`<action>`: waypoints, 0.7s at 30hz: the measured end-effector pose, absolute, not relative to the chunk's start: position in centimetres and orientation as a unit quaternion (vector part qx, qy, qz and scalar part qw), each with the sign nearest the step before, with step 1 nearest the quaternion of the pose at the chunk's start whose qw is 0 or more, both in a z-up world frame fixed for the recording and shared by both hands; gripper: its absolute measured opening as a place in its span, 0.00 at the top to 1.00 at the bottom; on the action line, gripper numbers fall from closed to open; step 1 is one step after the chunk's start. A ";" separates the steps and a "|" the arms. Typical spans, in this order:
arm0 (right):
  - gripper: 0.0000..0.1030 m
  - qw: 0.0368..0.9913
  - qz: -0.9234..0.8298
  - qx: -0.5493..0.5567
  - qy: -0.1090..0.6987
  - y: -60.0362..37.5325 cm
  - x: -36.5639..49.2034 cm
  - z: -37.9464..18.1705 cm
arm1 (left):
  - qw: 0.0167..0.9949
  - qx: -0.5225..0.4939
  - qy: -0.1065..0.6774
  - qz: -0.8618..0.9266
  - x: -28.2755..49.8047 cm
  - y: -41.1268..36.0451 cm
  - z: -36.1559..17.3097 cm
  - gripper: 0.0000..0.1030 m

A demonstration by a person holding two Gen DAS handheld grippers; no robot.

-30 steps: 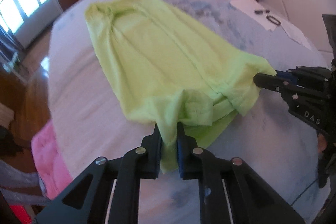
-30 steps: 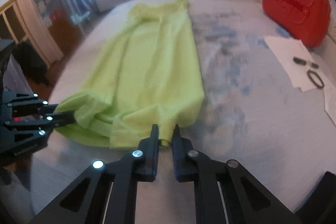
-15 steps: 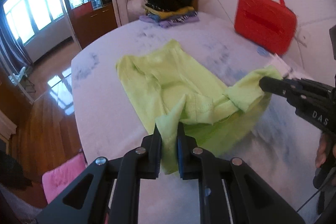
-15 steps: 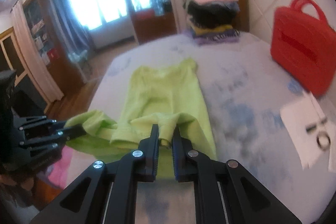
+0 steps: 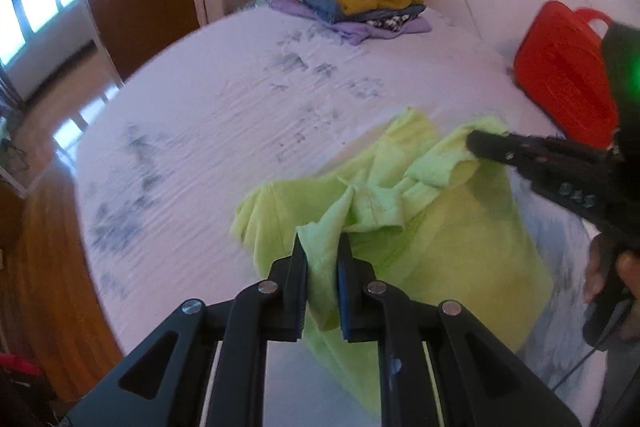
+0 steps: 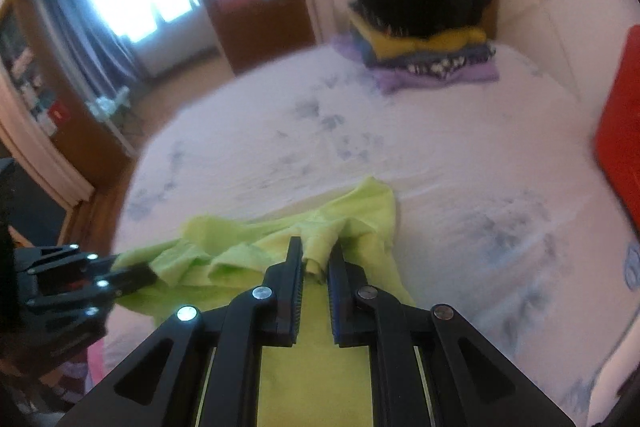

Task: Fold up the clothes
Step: 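Grasp the shirt hem with both grippers and fold it toward the collar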

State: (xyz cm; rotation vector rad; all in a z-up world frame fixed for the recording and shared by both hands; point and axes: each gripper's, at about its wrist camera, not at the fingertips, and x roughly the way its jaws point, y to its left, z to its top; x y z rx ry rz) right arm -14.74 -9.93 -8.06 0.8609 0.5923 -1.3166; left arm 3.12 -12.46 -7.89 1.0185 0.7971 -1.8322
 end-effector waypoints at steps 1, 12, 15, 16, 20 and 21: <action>0.88 0.663 -0.584 0.391 0.258 -10.8 -15.1 -8.6 | 0.432 0.404 0.332 -0.735 3.4 -13.4 -8.2 0.80; 0.56 0.635 -0.615 0.412 0.219 -11.1 -19.2 -8.3 | 0.453 0.395 0.339 -0.724 5.9 -12.7 -8.8 0.17; 0.56 0.626 -0.614 0.416 0.242 -7.6 -19.6 -8.4 | 0.441 0.406 0.349 -0.720 5.4 -9.5 -9.8 0.17; 0.56 0.623 -0.612 0.418 0.248 -6.2 -19.8 -8.5 | 0.437 0.408 0.354 -0.720 5.2 -8.6 -10.0 0.17; 0.56 0.617 -0.602 0.435 0.259 -0.3 -20.9 -9.7 | 0.423 0.417 0.353 -0.723 3.8 -3.8 -10.9 0.17; 0.57 0.617 -0.599 0.439 0.261 0.7 -21.1 -10.0 | 0.420 0.419 0.351 -0.724 3.3 -2.7 -11.0 0.17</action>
